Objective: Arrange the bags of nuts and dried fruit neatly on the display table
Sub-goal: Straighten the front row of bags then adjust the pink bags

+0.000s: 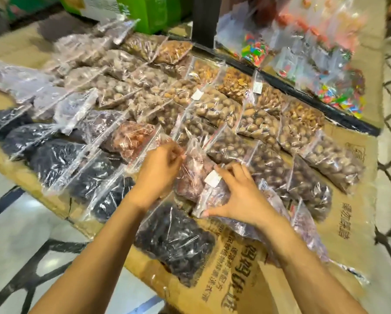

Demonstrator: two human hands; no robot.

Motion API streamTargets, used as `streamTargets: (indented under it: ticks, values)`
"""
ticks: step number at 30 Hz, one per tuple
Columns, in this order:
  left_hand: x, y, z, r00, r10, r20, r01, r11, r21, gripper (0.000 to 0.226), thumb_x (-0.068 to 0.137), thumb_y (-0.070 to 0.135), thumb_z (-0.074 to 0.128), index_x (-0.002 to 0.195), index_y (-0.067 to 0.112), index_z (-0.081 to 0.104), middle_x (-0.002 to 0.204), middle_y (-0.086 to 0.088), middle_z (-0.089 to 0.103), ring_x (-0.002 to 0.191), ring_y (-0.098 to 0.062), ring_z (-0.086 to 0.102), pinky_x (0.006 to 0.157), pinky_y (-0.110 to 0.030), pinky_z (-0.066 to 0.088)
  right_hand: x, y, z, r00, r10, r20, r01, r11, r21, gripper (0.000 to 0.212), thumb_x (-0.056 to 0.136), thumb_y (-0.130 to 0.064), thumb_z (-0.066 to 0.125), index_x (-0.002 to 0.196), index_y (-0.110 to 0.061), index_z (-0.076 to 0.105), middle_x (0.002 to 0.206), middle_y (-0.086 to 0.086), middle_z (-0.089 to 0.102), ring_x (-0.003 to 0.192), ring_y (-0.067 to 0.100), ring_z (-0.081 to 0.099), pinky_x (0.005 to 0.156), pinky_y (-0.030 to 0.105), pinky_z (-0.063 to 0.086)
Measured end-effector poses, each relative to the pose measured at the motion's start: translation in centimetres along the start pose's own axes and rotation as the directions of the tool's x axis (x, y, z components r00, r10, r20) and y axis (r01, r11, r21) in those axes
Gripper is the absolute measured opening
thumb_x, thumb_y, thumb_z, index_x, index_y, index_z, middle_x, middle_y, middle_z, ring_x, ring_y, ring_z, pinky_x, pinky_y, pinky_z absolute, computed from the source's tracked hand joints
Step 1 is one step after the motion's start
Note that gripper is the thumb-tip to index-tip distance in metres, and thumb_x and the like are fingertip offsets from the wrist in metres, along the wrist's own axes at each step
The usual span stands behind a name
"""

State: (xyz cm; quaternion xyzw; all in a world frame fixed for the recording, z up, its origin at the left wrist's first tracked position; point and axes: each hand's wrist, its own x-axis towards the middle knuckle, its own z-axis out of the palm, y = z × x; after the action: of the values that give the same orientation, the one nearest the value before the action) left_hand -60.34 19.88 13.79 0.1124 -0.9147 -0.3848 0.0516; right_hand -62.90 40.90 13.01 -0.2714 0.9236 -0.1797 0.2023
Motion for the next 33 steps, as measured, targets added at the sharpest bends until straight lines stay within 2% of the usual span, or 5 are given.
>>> streamTargets:
  ticks: [8,15,19,24,33]
  values:
    - [0.6,-0.7,-0.4,0.998,-0.024,-0.060,0.026,0.999,0.026,0.009,0.091,0.020,0.063,0.090,0.012,0.063,0.066,0.002,0.061,0.051,-0.007,0.050,0.049,-0.024,0.037,-0.7,-0.9,0.7,0.994,0.075,0.083,-0.061,0.986,-0.158,0.133,0.052,-0.079,0.065,0.148,-0.030,-0.013,0.148,0.001,0.009,0.139,0.022,0.008,0.115,0.038,0.013]
    - [-0.3,0.5,-0.9,0.990,-0.071,-0.125,0.077,0.996,0.047,0.016,0.093,0.023,0.058,0.101,0.011,0.065,0.072,0.003,0.064,0.054,-0.013,0.057,0.048,-0.028,0.045,-0.7,-1.2,0.3,0.996,0.067,0.058,-0.058,0.987,-0.150,0.124,0.062,-0.065,0.072,0.150,-0.025,-0.006,0.149,0.007,0.014,0.138,0.024,0.012,0.114,0.036,0.015]
    - [-0.3,-1.3,-3.1,0.948,-0.080,-0.309,0.132,0.980,0.150,0.026,0.092,0.025,0.058,0.114,0.011,0.059,0.106,-0.009,0.062,0.097,-0.027,0.060,0.087,-0.042,0.050,-1.0,-0.9,0.0,0.994,0.057,0.090,-0.050,0.996,-0.075,0.126,0.058,-0.068,0.072,0.150,-0.029,-0.004,0.153,0.004,0.010,0.141,0.023,0.008,0.114,0.038,0.014]
    - [0.1,-6.2,-3.8,0.968,-0.248,-0.022,0.248,0.954,0.167,0.030,0.090,0.035,0.060,0.093,0.005,0.061,0.088,-0.014,0.069,0.078,-0.031,0.064,0.065,-0.034,0.048,-0.6,-2.0,0.1,0.995,0.093,-0.036,-0.086,0.983,0.161,0.124,0.048,-0.087,0.052,0.149,-0.034,0.003,0.157,-0.003,0.003,0.144,0.019,0.002,0.116,0.052,0.016]
    - [2.5,-8.5,-6.2,0.992,-0.040,0.117,0.044,0.998,-0.038,0.017,0.088,0.017,0.064,0.073,0.009,0.064,0.073,-0.010,0.070,0.068,-0.026,0.065,0.063,-0.033,0.050,3.8,-11.7,1.6,0.943,0.144,-0.299,-0.081,0.973,0.216,0.098,0.065,-0.073,0.049,0.145,-0.023,0.026,0.151,0.001,0.020,0.140,0.015,0.008,0.114,0.035,0.014]
